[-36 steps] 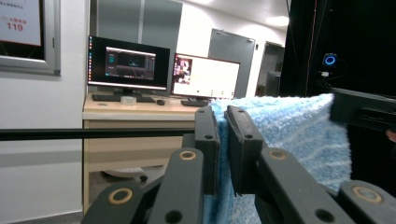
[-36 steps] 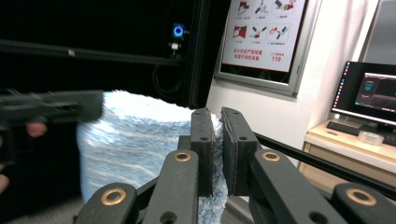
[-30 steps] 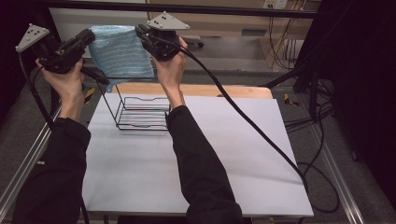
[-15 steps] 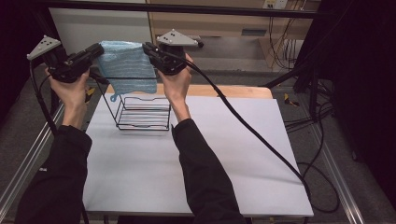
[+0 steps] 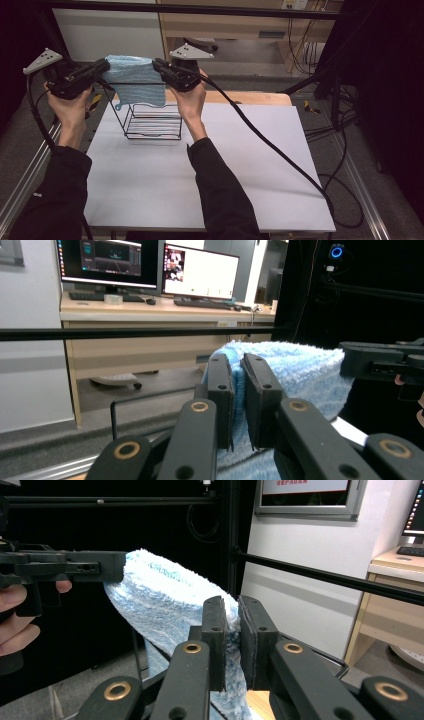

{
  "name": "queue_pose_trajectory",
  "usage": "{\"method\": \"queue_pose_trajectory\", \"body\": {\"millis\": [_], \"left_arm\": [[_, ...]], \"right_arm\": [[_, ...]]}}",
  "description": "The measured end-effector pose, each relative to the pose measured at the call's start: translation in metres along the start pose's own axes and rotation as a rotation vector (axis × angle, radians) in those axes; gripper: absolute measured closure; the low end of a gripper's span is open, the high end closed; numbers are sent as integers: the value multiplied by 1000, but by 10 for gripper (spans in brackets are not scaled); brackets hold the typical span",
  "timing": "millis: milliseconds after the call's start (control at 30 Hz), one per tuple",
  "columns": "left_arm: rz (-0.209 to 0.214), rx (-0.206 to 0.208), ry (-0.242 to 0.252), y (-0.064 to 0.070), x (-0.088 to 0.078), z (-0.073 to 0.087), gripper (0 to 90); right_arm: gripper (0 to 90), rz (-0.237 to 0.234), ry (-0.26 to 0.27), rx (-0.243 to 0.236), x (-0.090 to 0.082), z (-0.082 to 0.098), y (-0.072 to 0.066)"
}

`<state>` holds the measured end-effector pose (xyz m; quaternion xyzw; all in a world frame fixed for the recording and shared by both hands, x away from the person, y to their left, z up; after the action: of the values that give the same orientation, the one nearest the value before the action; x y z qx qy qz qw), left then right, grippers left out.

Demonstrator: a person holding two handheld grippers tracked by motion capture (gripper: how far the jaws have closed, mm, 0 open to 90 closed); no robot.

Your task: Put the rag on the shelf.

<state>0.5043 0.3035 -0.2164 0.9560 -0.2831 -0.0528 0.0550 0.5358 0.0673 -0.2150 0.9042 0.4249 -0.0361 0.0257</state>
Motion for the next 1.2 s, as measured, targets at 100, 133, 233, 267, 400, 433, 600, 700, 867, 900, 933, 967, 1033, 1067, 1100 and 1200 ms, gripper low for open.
{"method": "queue_pose_trajectory", "body": {"millis": [100, 133, 233, 267, 400, 433, 600, 700, 867, 900, 933, 967, 1033, 1067, 1100, 1200], "left_arm": [[6, -6, -15, 0, -4, 4, 820], [5, -6, -17, 0, -5, 4, 819], [4, -7, -23, 0, -8, 6, 819], [3, -10, -28, 0, -8, 7, 818], [13, -4, -41, 2, -9, 13, 816], [15, 0, -47, 3, -10, 15, 815], [16, 22, -75, 6, -13, 23, 804], [14, 32, -88, 8, -16, 27, 802], [14, 38, -119, 9, -19, 34, 800], [17, 37, -127, 9, -19, 36, 800], [17, 37, -134, 8, -19, 38, 798], [16, 37, -139, 8, -19, 40, 796], [18, 35, -152, 8, -19, 44, 790], [17, 35, -158, 8, -19, 46, 789], [18, 37, -165, 8, -19, 47, 789], [18, 37, -178, 7, -18, 51, 789]], "right_arm": [[828, -8, -9, 3, -1, 1, -3], [829, -10, -8, 3, -2, 1, -4], [830, -20, -8, -7, -4, 2, -8], [830, -22, -9, -14, -4, 2, -9], [830, -25, -23, -26, -7, 6, -12], [829, -25, -27, -23, -8, 7, -12], [829, -45, -47, -20, -11, 16, -14], [829, -54, -56, -26, -13, 19, -17], [828, -69, -73, -28, -15, 23, -21], [828, -72, -80, -30, -15, 25, -22], [828, -73, -84, -32, -15, 27, -23], [828, -76, -89, -29, -15, 28, -23], [828, -81, -96, -26, -15, 32, -24], [828, -84, -102, -26, -15, 34, -24], [828, -88, -109, -28, -15, 36, -24], [828, -94, -120, -31, -15, 41, -26]]}}
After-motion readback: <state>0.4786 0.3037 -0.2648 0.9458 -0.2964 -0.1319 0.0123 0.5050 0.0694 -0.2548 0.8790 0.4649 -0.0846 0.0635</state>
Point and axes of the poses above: each handheld gripper's, and its own axes: x roughly forward along the jaws, z roughly out of its underside, y roughly to its right, the point moved 5 cm from there along x, roughly forward along the jaws, and after that the axes turned 1 degree about -x, right-handed, at the moved point
